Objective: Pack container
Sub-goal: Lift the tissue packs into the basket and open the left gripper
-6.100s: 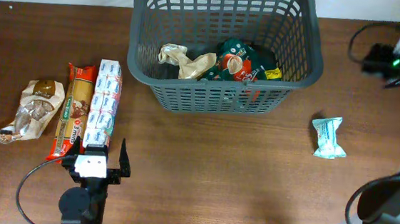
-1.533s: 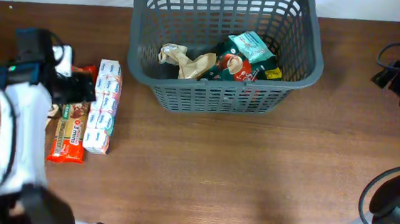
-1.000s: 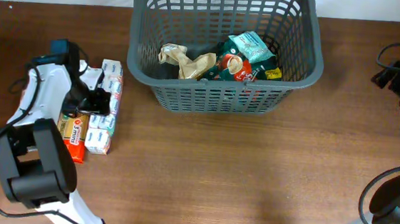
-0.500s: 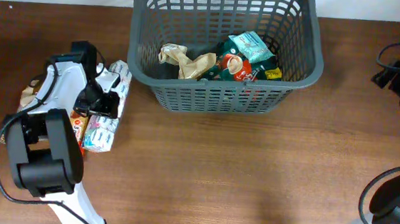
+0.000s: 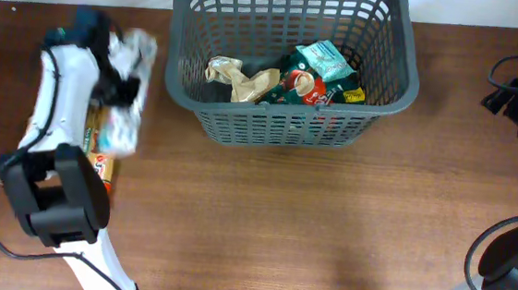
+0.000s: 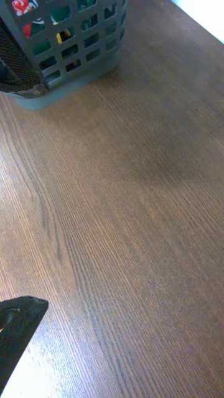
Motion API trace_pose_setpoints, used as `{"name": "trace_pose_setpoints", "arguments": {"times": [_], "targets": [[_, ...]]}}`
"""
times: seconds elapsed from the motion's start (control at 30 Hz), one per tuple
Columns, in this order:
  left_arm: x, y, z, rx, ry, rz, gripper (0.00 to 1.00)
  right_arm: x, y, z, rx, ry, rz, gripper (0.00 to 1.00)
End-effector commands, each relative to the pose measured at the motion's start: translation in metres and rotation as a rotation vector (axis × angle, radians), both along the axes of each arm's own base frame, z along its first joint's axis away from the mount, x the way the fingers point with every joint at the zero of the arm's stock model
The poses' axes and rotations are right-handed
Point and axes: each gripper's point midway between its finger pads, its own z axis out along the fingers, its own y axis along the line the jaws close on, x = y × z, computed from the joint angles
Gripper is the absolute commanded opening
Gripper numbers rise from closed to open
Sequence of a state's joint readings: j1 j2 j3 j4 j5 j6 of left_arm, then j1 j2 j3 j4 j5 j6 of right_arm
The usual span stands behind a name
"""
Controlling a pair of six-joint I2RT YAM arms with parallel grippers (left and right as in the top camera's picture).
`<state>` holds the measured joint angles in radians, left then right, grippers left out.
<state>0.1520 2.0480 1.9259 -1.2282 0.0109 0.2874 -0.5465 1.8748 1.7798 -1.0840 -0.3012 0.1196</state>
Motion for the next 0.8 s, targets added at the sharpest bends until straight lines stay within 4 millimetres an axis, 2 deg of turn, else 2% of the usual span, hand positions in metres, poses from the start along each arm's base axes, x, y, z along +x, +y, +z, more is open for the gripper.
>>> {"name": "trace_pose_setpoints", "arguments": {"times": [0.0,0.03,0.1,0.17,0.27,0.33,0.37,0.47,0.57,0.67,0.77], "targets": [[0.032,0.011,0.101,0.049,-0.263,0.025,0.02,-0.001,0.003,0.005,0.002,-0.013,0.005,0.99],[0.04,0.015,0.142,0.078,-0.37,0.031,0.02,-0.001,0.003,0.005,0.003,-0.013,0.004,0.99],[0.046,0.012,0.19,0.095,-0.498,0.024,0.02,-0.001,0.003,0.005,0.002,-0.013,0.005,0.99],[0.048,0.0,0.234,0.119,-0.62,-0.049,0.02,-0.001,0.003,0.005,0.002,-0.013,0.005,0.99],[0.045,-0.04,0.296,0.166,-0.799,-0.25,0.02,-0.001,0.003,0.005,0.002,-0.013,0.005,0.99],[0.039,-0.075,0.325,0.192,-0.894,-0.402,0.02,-0.001,0.003,0.005,0.002,-0.013,0.005,0.99],[0.033,-0.107,0.342,0.212,-0.957,-0.543,0.02,-0.001,0.003,0.005,0.002,-0.013,0.005,0.99],[0.022,-0.17,0.352,0.246,-1.017,-0.787,0.02,-0.001,0.003,0.005,0.002,-0.013,0.005,0.99],[0.013,-0.223,0.337,0.231,-0.999,-0.955,0.02,-0.001,0.003,0.005,0.002,-0.013,0.004,0.99],[0.006,-0.267,0.301,0.184,-0.92,-1.135,0.02,-0.001,0.003,0.005,0.003,-0.013,0.004,0.99],[0.012,-0.288,0.256,0.167,-0.802,-1.229,0.02,-0.001,0.003,0.005,0.002,-0.013,0.005,0.99]]}}
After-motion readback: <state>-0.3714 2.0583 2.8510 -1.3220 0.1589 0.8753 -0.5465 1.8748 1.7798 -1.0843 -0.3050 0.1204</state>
